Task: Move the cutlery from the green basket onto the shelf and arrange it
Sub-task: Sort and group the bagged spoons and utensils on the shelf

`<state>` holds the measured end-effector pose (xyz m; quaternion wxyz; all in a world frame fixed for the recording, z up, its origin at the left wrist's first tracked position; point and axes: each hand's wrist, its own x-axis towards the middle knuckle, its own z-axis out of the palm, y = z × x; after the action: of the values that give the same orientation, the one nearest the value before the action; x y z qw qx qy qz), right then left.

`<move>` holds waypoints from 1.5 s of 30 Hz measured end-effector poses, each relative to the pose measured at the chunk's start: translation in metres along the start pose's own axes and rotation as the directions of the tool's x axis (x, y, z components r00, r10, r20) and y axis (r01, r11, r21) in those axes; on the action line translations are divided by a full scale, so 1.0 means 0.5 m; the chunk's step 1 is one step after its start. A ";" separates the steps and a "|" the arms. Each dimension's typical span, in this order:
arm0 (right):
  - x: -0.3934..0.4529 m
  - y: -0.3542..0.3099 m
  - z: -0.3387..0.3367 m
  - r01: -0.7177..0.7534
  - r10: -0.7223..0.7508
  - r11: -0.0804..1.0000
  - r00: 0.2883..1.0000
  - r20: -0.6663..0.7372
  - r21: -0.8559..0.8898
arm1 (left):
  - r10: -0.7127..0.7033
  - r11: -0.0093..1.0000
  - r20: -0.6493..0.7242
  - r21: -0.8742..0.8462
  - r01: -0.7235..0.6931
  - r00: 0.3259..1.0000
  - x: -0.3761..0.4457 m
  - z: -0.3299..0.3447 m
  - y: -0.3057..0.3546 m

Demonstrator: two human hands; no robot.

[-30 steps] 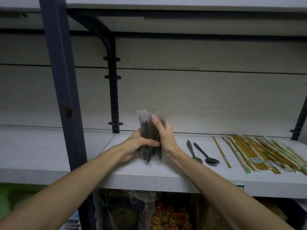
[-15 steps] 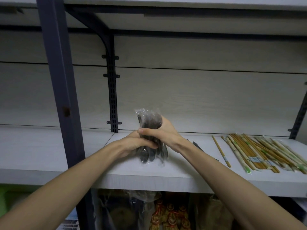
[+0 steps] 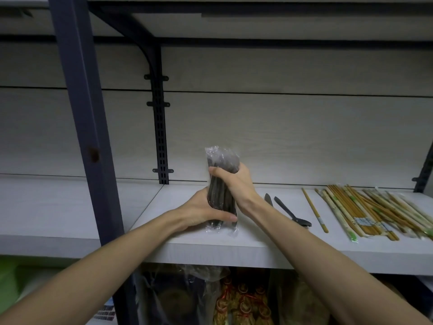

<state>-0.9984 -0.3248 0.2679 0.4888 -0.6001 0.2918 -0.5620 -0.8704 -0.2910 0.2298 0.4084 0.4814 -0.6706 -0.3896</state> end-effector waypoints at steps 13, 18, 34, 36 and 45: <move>0.008 -0.027 0.006 0.169 -0.160 0.982 0.981 -0.106 0.086 | 0.067 0.998 -0.032 0.020 -0.066 0.997 0.012 0.012 0.044; 0.002 0.010 0.000 0.023 -0.020 0.998 0.999 -0.046 0.062 | -0.014 0.998 -0.065 0.064 0.019 0.998 0.005 0.002 -0.005; 0.058 0.039 -0.012 -0.591 0.607 0.791 0.790 0.087 -0.159 | -0.495 0.835 0.017 0.286 0.470 0.869 -0.012 -0.094 0.063; 0.066 0.046 -0.021 -0.594 0.603 0.796 0.795 0.072 -0.114 | -0.493 0.801 -0.050 0.365 0.475 0.869 -0.018 -0.093 0.071; 0.041 0.065 -0.029 -0.522 0.524 0.833 0.851 -0.041 -0.185 | -0.299 0.527 -0.324 0.728 0.438 0.898 -0.005 -0.071 0.054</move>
<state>-1.0016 -0.3585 0.2448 0.5660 -0.5444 0.4938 -0.3734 -0.8461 -0.2870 0.2671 0.1153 0.7708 -0.6195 -0.0934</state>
